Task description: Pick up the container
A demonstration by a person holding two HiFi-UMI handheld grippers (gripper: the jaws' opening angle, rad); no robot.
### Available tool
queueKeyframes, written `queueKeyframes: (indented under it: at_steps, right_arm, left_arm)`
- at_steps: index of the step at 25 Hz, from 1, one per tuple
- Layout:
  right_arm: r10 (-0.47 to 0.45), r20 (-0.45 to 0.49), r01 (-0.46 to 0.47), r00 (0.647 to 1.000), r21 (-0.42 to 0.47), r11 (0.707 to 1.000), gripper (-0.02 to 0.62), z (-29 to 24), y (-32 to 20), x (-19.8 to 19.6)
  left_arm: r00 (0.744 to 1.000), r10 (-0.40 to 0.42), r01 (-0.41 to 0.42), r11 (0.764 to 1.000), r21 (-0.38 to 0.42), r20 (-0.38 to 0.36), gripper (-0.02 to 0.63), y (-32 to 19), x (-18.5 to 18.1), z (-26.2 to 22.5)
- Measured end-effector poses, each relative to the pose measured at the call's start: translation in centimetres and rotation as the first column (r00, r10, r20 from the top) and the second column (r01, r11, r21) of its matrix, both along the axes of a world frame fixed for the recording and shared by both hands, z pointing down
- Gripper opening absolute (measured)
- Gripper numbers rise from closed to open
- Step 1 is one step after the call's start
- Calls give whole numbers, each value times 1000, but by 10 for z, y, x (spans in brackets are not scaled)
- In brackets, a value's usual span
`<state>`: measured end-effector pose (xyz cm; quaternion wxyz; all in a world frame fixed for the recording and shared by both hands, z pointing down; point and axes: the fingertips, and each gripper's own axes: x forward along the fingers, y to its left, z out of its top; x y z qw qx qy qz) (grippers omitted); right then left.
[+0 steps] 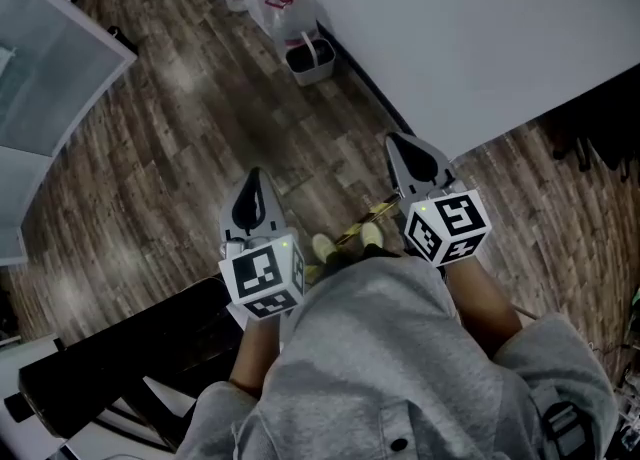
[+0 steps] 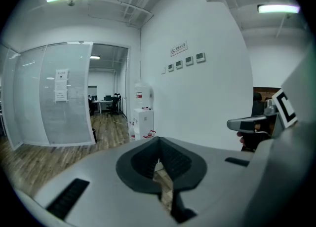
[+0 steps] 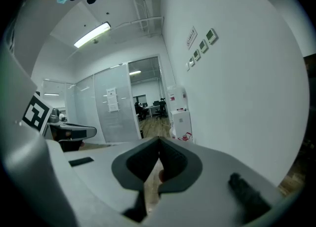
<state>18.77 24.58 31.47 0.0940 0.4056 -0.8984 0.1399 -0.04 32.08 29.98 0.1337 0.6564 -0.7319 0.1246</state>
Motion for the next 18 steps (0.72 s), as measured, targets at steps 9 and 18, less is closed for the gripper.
queueKeyframes:
  at_steps: [9,18]
  right_arm:
    - [-15,28,15,999,8,1000,23,1,6,-51]
    - [-38,15,37,999,24,999,23,-2,5,-77]
  left_arm:
    - [1000,19,-18,999,37,-19,14,3,-42,3]
    - [998,31,-29,999,41,-57,14,-2,-62,6]
